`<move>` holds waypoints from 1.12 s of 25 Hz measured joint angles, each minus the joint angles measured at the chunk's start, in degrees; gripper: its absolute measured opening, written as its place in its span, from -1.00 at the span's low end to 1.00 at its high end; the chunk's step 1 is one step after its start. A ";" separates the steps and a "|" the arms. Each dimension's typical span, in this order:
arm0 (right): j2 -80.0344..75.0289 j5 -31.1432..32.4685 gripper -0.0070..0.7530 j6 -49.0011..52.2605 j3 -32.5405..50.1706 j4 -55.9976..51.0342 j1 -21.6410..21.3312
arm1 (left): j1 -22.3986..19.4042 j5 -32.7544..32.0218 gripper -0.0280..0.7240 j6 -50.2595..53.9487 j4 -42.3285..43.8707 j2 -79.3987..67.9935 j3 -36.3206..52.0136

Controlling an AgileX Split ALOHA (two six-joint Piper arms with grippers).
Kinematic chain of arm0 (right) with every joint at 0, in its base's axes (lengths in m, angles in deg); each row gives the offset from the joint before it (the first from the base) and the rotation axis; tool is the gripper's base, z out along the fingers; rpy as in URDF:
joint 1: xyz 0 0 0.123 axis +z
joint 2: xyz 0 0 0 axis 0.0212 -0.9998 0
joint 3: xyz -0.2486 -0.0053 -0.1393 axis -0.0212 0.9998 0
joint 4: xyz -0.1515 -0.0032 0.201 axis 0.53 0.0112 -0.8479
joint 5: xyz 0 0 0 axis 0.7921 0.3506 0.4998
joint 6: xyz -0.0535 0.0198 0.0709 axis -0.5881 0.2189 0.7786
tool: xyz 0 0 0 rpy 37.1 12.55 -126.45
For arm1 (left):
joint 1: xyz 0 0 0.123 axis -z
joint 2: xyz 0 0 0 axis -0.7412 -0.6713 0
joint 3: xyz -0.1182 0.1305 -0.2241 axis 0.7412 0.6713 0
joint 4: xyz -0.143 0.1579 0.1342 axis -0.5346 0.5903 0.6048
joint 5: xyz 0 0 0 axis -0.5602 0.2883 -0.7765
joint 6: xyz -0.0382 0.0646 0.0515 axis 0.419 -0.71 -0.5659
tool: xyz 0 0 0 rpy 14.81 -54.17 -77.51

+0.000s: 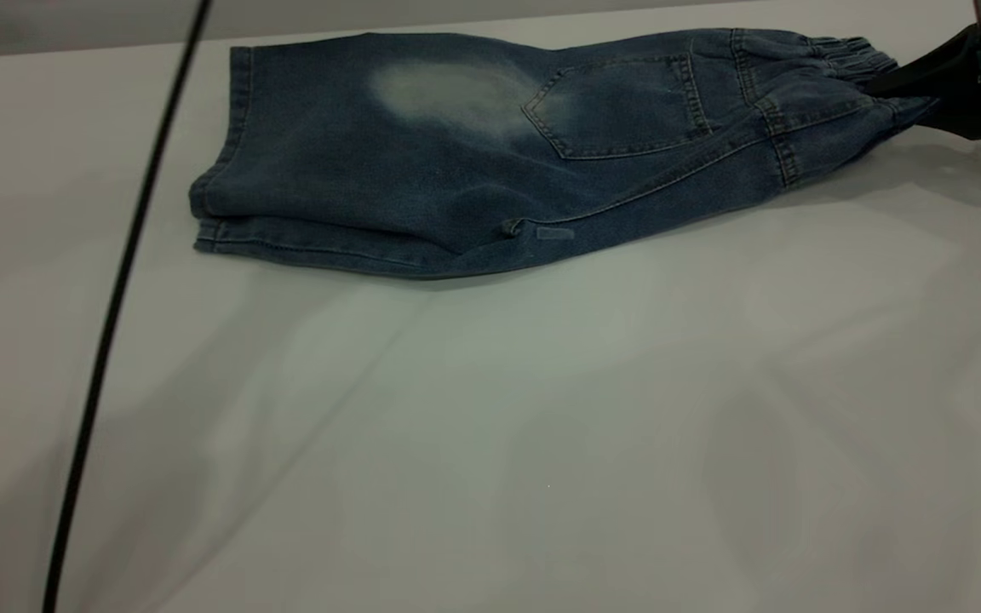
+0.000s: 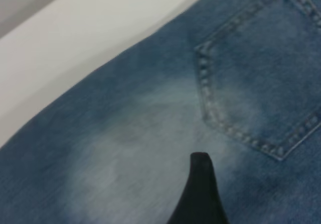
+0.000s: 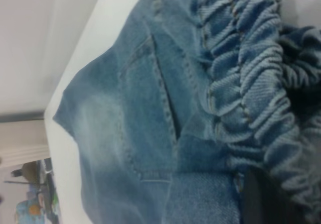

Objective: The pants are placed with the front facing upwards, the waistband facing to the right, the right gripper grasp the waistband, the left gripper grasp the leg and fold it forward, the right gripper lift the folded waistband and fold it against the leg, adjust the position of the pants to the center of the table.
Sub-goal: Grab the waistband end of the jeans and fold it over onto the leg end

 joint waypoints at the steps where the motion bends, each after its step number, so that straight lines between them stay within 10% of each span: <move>1: 0.00 0.08 -0.86 -0.09 0.00 -0.07 0.00 | 0.53 -1.32 0.47 0.00 0.57 -1.61 -2.26; 11: 0.06 0.83 -0.86 -0.38 0.00 -0.17 0.00 | 4.32 -12.49 0.47 1.21 6.16 -14.95 -15.58; 28: 4.61 6.64 -0.86 -0.85 0.00 0.07 0.19 | 4.86 -12.06 0.47 1.54 6.62 -20.17 -15.63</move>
